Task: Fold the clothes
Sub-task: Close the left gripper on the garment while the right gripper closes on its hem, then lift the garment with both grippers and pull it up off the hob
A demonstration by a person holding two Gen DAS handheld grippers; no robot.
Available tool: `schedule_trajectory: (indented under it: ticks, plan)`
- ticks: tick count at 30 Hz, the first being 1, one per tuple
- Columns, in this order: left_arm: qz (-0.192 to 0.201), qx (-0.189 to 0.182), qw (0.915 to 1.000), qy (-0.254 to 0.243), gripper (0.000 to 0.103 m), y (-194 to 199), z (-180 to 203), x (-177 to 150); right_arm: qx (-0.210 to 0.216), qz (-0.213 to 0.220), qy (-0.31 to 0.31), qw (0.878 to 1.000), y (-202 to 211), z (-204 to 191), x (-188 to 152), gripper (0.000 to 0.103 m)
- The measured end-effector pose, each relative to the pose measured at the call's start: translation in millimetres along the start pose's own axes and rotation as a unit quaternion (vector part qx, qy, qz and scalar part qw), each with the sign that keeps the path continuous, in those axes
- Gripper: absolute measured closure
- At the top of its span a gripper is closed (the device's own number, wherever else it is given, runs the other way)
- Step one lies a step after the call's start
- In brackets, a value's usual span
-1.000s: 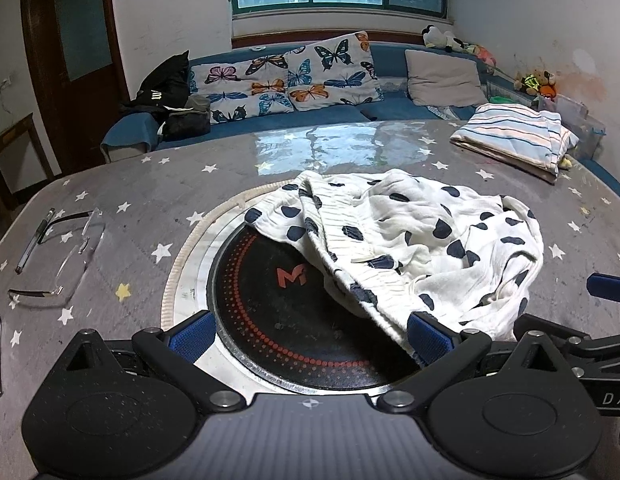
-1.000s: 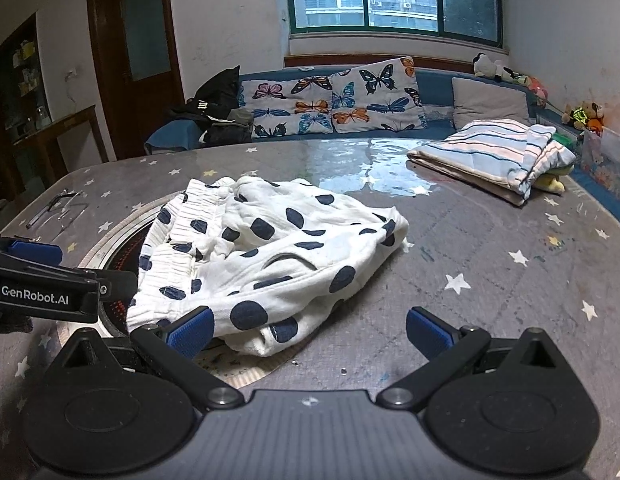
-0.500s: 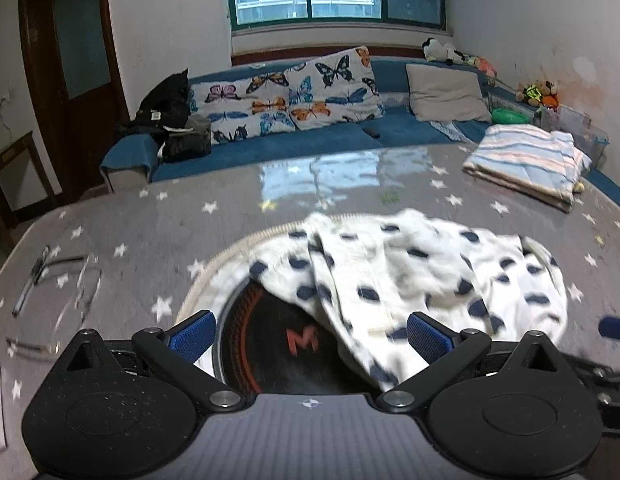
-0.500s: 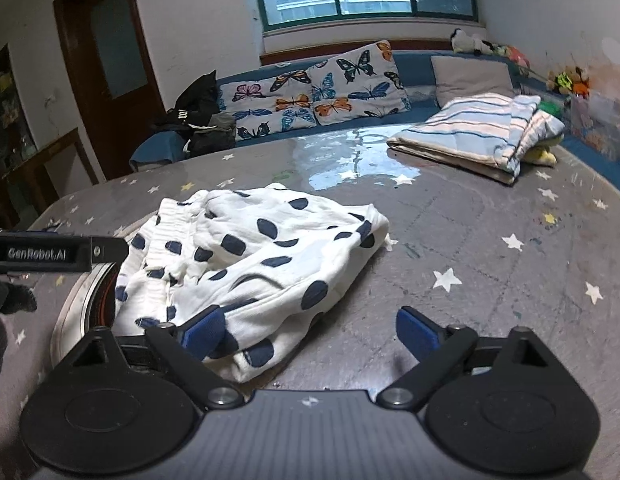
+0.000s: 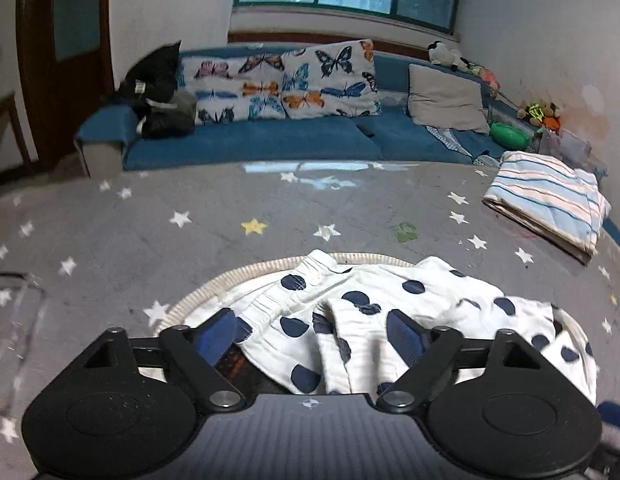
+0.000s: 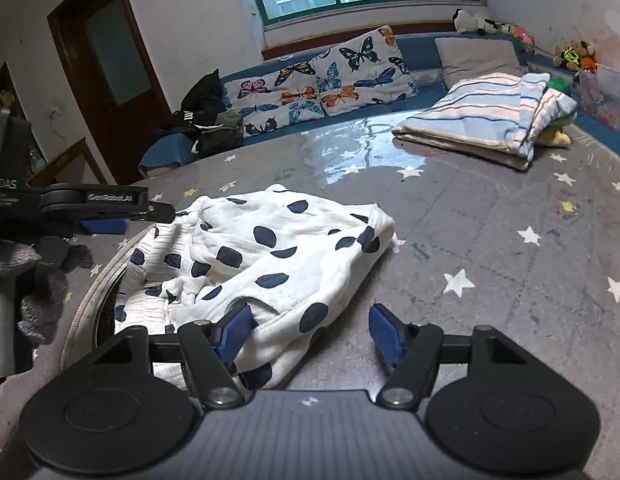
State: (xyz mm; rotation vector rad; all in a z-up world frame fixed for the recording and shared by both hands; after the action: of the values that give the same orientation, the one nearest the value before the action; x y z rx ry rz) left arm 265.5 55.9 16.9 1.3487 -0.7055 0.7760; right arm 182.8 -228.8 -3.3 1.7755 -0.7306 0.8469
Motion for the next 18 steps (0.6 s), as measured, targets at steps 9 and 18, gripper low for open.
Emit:
schedule_trajectory:
  ticks: [9, 18]
  plan:
    - [0.019, -0.041, 0.9988, 0.018, 0.094, 13, 3, -7, 0.019, -0.003, -0.011, 1.0, -1, 1, -1, 0.061]
    - [0.081, -0.018, 0.9957, 0.041, 0.098, 104, -12, -12, 0.035, 0.011, -0.02, 0.999, 13, -2, -2, 0.088]
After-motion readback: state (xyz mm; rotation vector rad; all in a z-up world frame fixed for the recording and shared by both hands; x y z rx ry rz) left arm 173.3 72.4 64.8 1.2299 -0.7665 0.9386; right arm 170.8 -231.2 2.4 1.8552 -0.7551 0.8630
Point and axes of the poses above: each gripper's, at about its wrist camera, not at the fingertips, and y roughly against the way its jaws point, z to its right, x to its top, the point moved 3 cm from there along -y, roughly the way its jaws point, and after that the axes turned 9 degrees about z, right-handed, at the moved point
